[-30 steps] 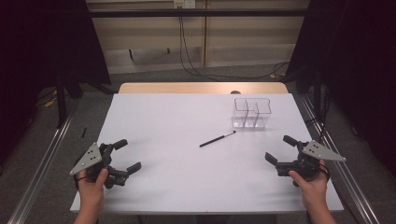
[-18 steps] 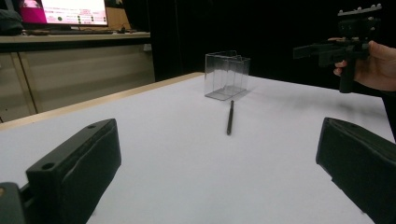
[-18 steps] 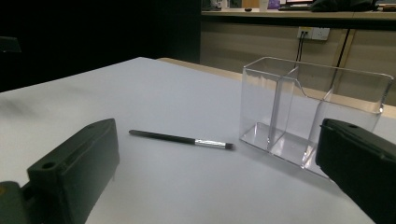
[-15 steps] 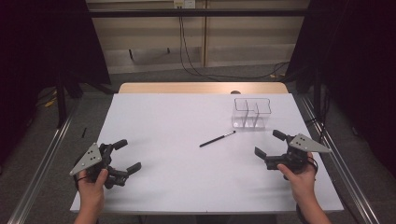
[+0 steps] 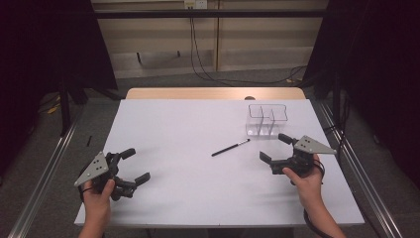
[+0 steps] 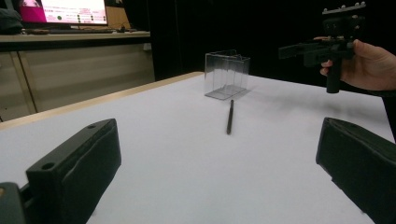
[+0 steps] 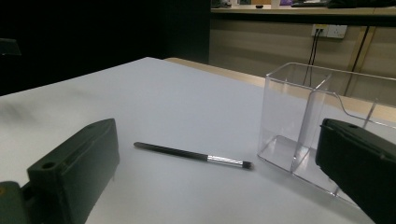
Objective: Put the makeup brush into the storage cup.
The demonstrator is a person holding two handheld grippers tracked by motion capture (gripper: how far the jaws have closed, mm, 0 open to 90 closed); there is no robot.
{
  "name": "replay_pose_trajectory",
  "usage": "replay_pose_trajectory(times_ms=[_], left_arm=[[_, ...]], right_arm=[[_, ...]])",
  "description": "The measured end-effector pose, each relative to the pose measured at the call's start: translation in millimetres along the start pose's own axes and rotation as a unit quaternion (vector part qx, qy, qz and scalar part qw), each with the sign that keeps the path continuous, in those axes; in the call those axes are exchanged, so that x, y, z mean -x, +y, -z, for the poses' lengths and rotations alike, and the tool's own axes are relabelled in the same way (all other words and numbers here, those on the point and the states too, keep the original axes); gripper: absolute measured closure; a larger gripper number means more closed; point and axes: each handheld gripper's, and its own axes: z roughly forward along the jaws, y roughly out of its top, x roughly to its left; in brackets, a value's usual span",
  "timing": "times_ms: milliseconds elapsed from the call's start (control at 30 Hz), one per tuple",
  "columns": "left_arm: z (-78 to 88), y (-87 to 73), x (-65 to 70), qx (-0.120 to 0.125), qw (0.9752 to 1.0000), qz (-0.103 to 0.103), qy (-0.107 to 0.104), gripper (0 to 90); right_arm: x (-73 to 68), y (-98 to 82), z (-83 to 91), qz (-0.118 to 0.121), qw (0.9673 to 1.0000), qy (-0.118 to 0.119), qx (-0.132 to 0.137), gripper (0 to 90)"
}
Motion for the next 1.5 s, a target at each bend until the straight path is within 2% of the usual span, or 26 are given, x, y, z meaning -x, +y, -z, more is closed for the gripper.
replay_pose_trajectory(times_ms=[433,867,1500], left_arm=[[-0.4,-0.7,-0.5,0.0,1.0,0.002,-0.002,0.0],[-1.0,-1.6,-1.7,0.0,1.0,0.003,-0.002,0.0],[-0.8,-2.8,-3.9,0.001,1.0,0.005,-0.002,0.0]], right_arm=[[-3.9,5.5,-22.2,0.006,0.9999,0.012,-0.002,0.0],[-4.4,9.5,-41.1,0.002,0.9998,0.021,-0.002,0.0],[-8.9,17.5,-77.9,0.005,0.9992,0.038,-0.007,0.0]])
